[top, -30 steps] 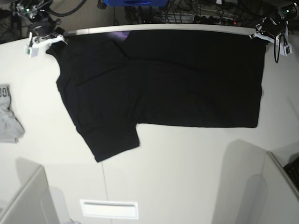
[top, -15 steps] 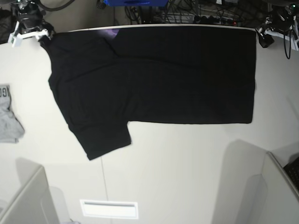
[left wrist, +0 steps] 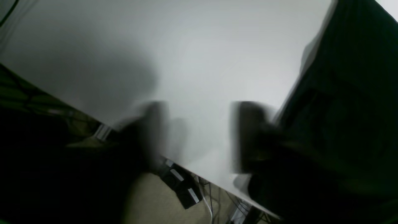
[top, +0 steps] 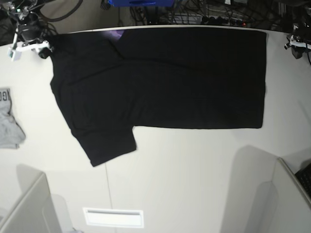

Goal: Fold the T-shirt properly
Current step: 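Reach the right gripper to the sleeve and fold it inward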

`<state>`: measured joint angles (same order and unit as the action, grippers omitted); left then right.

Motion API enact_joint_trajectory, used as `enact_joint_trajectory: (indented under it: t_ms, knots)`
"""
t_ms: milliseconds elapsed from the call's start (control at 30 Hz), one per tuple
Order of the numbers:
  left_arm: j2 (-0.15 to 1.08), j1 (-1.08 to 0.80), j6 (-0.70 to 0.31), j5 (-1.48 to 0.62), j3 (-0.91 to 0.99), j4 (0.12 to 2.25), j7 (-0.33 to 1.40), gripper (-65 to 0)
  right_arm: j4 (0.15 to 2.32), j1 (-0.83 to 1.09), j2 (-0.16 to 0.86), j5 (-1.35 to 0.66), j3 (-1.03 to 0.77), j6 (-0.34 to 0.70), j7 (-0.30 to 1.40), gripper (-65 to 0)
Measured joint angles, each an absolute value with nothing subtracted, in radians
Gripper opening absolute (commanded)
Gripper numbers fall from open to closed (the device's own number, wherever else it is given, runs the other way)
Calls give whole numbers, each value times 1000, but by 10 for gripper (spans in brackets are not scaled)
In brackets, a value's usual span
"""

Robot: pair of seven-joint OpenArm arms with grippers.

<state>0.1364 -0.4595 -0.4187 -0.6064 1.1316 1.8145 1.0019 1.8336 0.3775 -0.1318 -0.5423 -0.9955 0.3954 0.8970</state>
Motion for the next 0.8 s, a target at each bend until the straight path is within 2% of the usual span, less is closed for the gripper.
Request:
enact_joint_trajectory:
  t_ms: [33,200,333,500,700,800]
  knots:
    - [137,-456,-419,-609,1131,1814,1002,-650,1834,361,-132,-538,-995,395,886,-380]
    - [138,-429,-419,-607,1124,1811,1002,-650,1830,222,-88,-445,-982,387,841,-374]
    - [140,-431,-419,-608,1077,1811,1002,-650,1782,87,-43,-392,-794,400,830,-375]
    - [141,-430,-419,-607,1053,1811,1001,-650,1562,-107,-9,-299,-597,400,834,-375]
    - [142,-432,-419,-603,1056,1811,999,-650,1285,-343,-2,-94,-552,395,819,-369]
    - [142,-432,-419,-603,1053,1811,999,-650,1115,-442,4,-22,-552,394,712,-359]
